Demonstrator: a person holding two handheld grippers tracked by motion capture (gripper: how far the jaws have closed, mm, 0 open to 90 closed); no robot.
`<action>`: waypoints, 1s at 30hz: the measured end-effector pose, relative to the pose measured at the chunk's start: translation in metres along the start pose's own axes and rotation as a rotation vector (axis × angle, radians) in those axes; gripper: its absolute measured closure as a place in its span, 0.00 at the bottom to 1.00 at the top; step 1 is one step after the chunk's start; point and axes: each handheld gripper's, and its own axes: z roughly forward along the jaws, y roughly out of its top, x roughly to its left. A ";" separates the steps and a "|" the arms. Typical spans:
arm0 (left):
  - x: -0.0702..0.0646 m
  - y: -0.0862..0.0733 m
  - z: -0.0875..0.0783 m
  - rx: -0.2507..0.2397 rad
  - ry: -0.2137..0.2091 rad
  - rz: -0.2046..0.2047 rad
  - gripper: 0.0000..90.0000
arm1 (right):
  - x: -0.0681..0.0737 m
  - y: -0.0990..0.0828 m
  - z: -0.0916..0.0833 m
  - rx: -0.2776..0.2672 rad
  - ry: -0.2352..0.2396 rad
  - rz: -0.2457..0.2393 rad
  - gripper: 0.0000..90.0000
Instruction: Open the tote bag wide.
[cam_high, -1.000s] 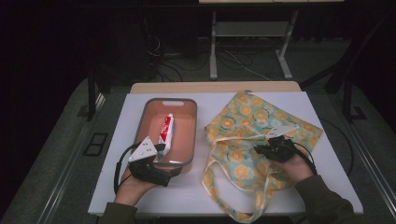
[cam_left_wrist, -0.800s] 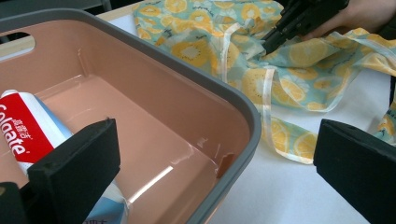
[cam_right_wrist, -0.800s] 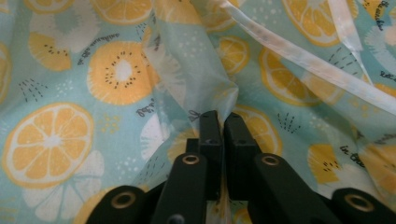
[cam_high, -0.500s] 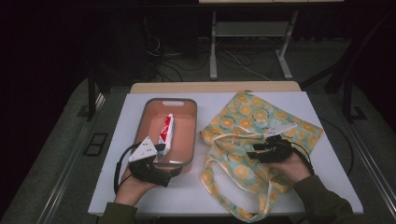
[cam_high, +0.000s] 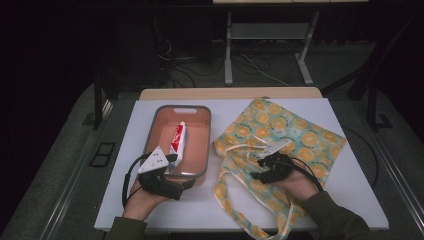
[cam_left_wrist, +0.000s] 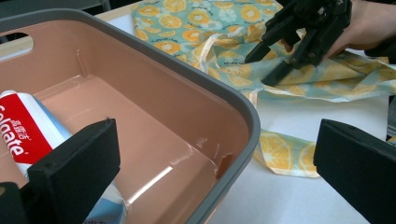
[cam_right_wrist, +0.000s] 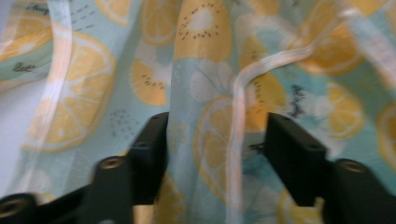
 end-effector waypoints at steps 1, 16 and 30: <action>0.000 0.000 0.000 -0.001 0.000 0.000 0.00 | -0.002 0.000 -0.001 -0.003 -0.006 0.001 0.68; 0.000 0.001 0.001 -0.001 -0.007 0.002 0.00 | -0.025 -0.003 -0.027 -0.140 -0.090 0.100 0.99; 0.001 0.004 0.003 -0.005 -0.017 0.008 0.00 | -0.064 0.011 -0.065 -0.299 -0.194 0.210 0.99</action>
